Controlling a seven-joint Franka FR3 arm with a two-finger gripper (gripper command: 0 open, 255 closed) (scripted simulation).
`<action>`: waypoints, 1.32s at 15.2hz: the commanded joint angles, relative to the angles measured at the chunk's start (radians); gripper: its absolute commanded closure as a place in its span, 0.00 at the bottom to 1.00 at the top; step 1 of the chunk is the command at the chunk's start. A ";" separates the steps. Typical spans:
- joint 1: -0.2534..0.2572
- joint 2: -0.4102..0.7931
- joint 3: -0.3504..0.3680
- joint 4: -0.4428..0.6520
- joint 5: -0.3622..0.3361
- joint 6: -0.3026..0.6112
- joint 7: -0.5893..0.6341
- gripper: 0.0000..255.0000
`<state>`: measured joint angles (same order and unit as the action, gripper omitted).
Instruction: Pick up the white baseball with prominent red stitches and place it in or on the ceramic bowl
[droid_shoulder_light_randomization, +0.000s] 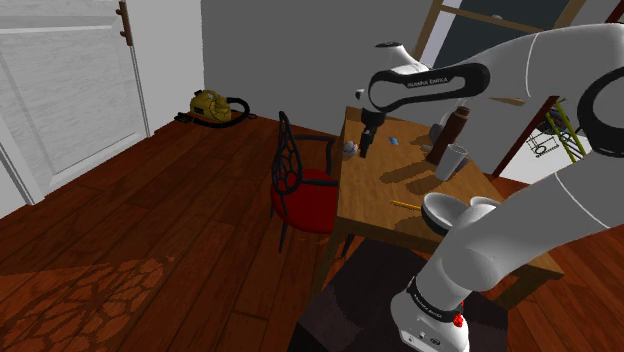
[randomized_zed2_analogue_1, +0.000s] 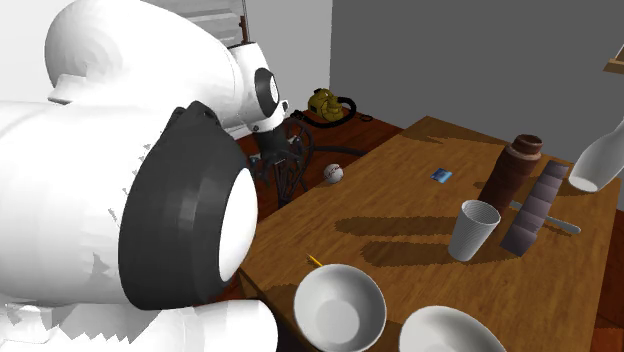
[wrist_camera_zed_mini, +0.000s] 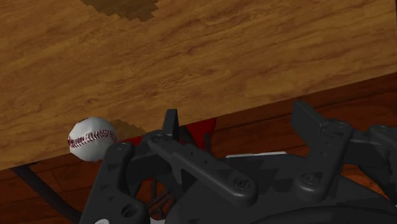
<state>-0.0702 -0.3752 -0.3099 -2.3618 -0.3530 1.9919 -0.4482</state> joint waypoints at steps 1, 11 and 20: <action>-0.006 0.066 -0.036 0.035 -0.005 0.050 -0.052 0.00; -0.036 0.436 -0.145 0.274 0.109 0.252 -0.313 0.00; -0.123 0.713 -0.133 0.503 0.254 0.330 -0.497 0.00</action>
<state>-0.1883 0.3234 -0.4450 -1.8652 -0.1057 2.3129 -0.9396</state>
